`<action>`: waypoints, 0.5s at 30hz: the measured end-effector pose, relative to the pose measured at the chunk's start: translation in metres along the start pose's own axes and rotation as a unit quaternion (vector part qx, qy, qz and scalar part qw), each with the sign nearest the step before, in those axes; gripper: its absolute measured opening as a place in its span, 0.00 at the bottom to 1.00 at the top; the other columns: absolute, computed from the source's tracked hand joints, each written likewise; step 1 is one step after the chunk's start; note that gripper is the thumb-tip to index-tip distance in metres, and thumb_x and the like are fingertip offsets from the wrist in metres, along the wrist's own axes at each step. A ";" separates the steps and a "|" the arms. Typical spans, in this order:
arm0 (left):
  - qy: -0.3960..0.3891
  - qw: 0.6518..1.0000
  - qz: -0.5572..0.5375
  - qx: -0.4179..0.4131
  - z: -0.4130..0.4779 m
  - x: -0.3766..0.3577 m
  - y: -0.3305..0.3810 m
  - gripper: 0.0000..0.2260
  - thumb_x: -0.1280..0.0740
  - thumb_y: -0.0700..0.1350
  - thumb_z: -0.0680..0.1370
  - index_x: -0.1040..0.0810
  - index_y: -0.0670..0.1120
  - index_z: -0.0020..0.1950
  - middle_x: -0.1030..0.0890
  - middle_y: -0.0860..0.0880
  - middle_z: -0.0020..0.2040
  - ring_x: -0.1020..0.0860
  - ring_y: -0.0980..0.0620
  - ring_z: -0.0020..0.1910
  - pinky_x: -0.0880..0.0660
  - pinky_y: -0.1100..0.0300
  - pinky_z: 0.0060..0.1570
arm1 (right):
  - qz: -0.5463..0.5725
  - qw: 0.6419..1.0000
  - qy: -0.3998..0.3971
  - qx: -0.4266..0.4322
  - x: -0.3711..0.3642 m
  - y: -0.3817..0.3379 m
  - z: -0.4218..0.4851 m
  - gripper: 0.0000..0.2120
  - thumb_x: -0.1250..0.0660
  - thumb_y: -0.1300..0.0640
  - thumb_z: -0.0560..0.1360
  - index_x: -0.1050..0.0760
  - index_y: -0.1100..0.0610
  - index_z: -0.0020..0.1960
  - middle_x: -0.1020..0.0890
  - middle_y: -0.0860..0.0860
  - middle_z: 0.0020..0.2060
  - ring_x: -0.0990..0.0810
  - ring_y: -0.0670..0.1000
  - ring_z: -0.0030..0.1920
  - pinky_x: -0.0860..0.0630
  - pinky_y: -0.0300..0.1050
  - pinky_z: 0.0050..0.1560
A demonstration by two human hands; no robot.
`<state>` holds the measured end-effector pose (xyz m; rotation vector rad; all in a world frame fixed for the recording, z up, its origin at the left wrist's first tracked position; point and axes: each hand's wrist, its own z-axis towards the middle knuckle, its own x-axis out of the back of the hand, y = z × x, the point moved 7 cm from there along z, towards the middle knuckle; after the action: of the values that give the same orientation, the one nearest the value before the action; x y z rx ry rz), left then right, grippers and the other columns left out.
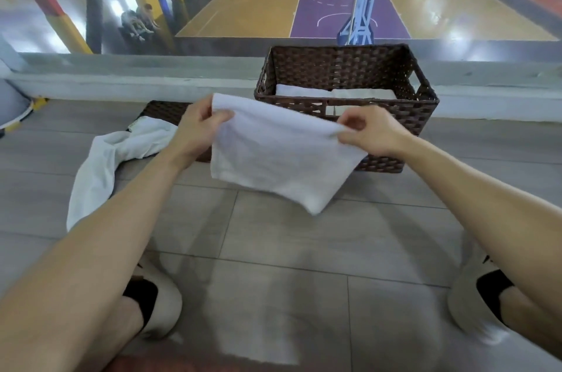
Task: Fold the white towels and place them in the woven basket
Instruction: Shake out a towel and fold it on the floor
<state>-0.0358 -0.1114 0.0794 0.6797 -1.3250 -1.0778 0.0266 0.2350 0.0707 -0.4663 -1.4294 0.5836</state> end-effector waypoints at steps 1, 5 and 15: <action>-0.004 1.000 -0.008 -0.017 -0.005 0.005 0.002 0.06 0.31 0.42 0.81 0.17 0.44 0.56 0.15 0.51 0.50 0.20 0.57 0.48 0.23 0.56 0.50 | 0.006 0.999 0.041 0.027 0.009 -0.008 -0.008 0.06 0.25 0.53 0.73 0.19 0.49 0.50 0.15 0.44 0.43 0.18 0.47 0.45 0.22 0.43 0.48; -0.034 0.998 -0.009 -0.042 -0.045 0.000 -0.015 0.02 0.33 0.34 0.81 0.22 0.39 0.50 0.22 0.50 0.44 0.26 0.58 0.44 0.28 0.67 0.44 | -0.090 0.976 0.113 0.163 -0.008 -0.023 -0.062 0.10 0.31 0.55 0.74 0.26 0.52 0.54 0.16 0.49 0.46 0.21 0.51 0.46 0.25 0.47 0.48; -0.233 0.948 0.119 0.180 -0.163 -0.098 -0.192 0.15 0.28 0.53 0.65 0.20 0.46 0.46 0.13 0.52 0.48 0.18 0.52 0.46 0.25 0.57 0.46 | -0.263 0.930 -0.196 0.164 -0.187 0.105 -0.171 0.30 0.34 0.34 0.76 0.26 0.51 0.70 0.22 0.47 0.66 0.24 0.51 0.67 0.30 0.51 0.75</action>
<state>0.0873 -0.1278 -0.1608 0.5237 -1.9925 -0.8320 0.1785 0.2066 -0.1559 0.3188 -1.7072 0.4757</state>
